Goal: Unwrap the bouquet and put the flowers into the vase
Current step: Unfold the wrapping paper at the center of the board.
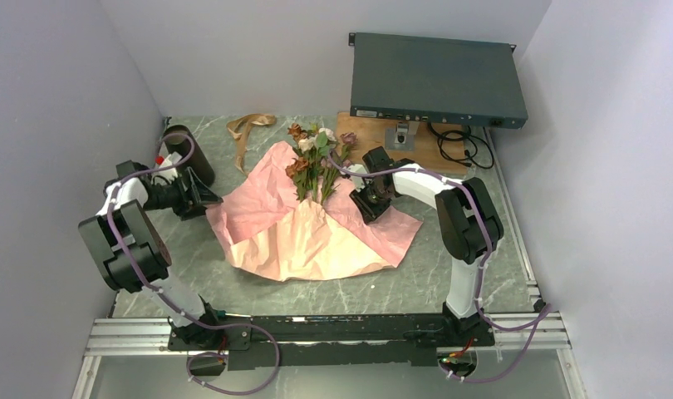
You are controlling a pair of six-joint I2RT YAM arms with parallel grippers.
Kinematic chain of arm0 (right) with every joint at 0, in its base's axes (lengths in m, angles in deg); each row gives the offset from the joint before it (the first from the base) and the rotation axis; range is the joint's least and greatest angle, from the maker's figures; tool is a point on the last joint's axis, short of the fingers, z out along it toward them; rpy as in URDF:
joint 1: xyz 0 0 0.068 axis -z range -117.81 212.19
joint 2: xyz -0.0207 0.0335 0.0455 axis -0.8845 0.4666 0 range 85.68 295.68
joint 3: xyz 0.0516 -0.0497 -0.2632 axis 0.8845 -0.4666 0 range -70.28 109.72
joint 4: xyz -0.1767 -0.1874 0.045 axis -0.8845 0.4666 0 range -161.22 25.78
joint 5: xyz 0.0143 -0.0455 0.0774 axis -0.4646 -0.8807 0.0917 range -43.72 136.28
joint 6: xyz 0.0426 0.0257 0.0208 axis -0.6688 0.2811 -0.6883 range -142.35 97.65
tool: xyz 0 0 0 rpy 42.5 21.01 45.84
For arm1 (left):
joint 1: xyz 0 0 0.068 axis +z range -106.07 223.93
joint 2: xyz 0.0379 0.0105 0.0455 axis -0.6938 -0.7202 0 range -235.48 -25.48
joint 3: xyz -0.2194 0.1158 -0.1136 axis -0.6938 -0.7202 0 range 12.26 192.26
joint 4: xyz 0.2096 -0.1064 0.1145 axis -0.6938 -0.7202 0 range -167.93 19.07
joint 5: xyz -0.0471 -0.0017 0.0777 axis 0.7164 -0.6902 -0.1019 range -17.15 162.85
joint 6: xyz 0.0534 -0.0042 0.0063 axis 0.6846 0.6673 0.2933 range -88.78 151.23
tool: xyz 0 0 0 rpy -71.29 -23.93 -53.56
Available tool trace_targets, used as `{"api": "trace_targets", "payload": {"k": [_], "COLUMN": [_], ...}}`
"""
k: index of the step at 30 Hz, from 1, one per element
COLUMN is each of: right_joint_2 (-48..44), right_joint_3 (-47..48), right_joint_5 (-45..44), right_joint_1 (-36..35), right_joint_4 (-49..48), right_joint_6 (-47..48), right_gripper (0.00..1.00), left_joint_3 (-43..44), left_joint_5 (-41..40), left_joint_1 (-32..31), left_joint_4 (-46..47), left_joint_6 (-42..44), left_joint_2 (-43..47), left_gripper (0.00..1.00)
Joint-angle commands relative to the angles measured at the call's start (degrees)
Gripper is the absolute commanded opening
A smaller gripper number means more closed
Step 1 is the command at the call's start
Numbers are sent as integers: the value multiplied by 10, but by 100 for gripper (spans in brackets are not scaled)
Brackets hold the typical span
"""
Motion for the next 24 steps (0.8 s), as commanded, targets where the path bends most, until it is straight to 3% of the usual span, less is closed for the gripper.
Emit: {"api": "trace_targets", "payload": {"k": [1, 11, 18, 21, 24], "right_joint_2": [48, 50, 49, 51, 51], "right_joint_3": [-12, -8, -9, -7, -5], "right_joint_5": [-18, -20, -24, -23, -23], "right_joint_1": [-5, -10, -10, -10, -10], "right_joint_4": [-45, -42, -40, -40, -37], "right_joint_6": [5, 6, 8, 9, 12], "right_gripper": [33, 33, 33, 33, 33], "left_joint_3": [38, 47, 60, 70, 78], "left_joint_5": [7, 43, 7, -31, -100], "left_joint_1": [2, -44, -47, -51, -60], "left_joint_4": [-83, -77, -79, -91, -107], "left_joint_6": [19, -26, -60, -60, -41], "left_joint_2": [40, 54, 96, 107, 121], "left_gripper": [81, 72, 69, 55, 28]}}
